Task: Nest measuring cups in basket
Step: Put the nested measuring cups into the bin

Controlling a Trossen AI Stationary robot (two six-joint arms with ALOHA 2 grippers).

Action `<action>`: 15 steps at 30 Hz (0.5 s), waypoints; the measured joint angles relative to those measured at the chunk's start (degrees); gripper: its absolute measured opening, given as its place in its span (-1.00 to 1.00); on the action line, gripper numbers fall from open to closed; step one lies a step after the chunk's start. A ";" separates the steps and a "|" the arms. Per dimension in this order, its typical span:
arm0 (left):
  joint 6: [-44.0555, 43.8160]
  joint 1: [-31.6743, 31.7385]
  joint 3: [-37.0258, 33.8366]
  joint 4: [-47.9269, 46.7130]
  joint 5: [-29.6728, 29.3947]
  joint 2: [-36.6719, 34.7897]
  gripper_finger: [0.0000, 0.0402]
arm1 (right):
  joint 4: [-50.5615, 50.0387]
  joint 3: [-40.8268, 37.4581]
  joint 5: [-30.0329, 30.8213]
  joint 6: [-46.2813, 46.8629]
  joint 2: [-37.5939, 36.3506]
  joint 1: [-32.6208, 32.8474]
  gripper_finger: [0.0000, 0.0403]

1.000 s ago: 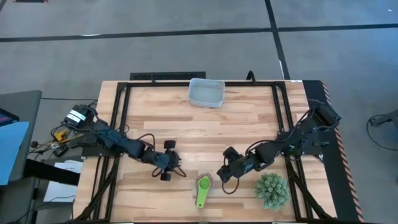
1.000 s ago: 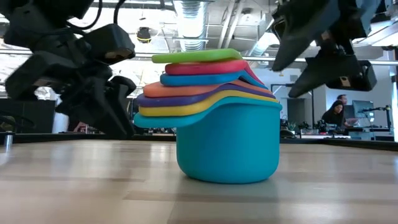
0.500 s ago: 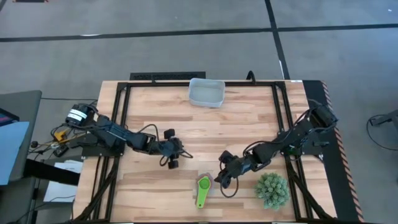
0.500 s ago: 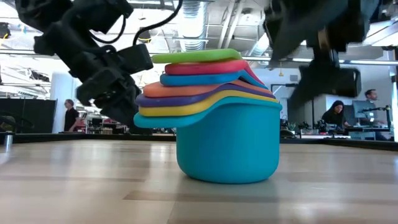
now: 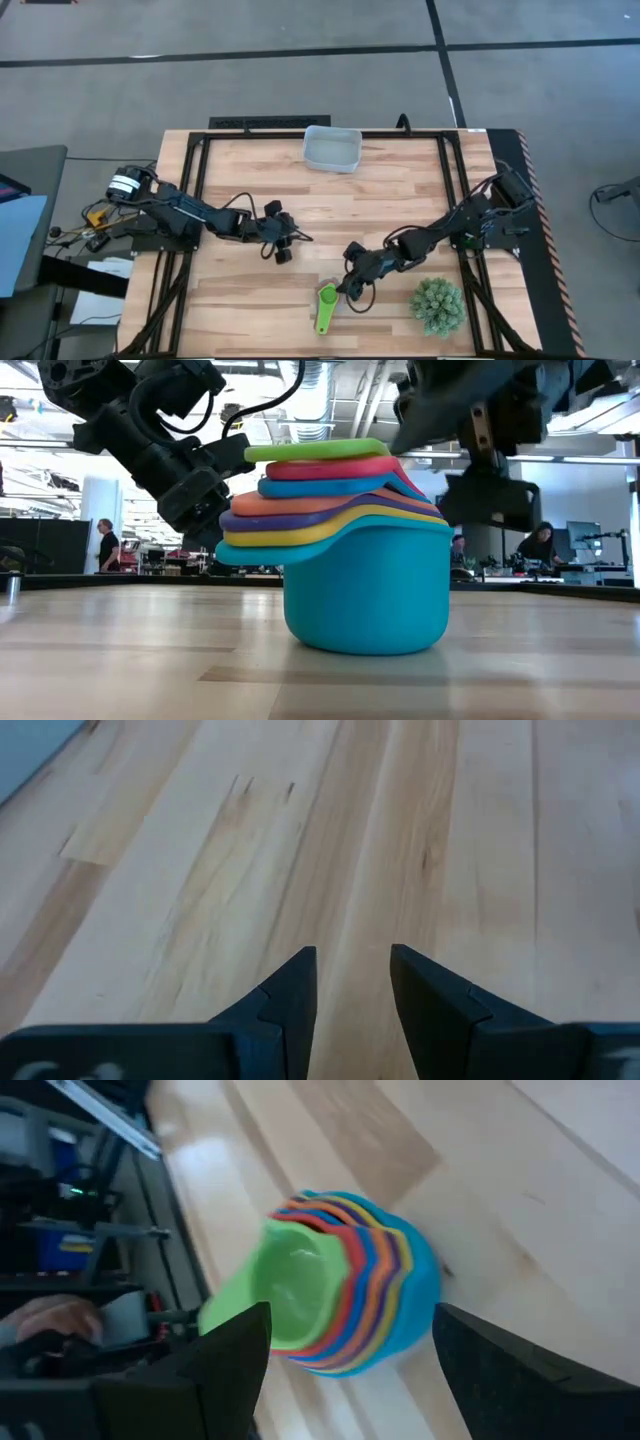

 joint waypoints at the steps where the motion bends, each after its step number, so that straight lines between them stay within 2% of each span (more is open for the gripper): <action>1: -0.03 0.11 0.00 -0.03 0.00 0.00 -0.41 | 0.94 0.02 -0.01 -0.02 0.02 0.00 0.50; 12: -0.33 0.43 0.00 0.15 0.06 0.00 -0.41 | 0.12 0.02 3.19 -0.37 0.09 0.00 0.50; 15: -0.42 0.43 0.00 0.15 0.13 0.00 -0.41 | 1.75 0.11 3.21 -0.30 2.36 -0.02 0.50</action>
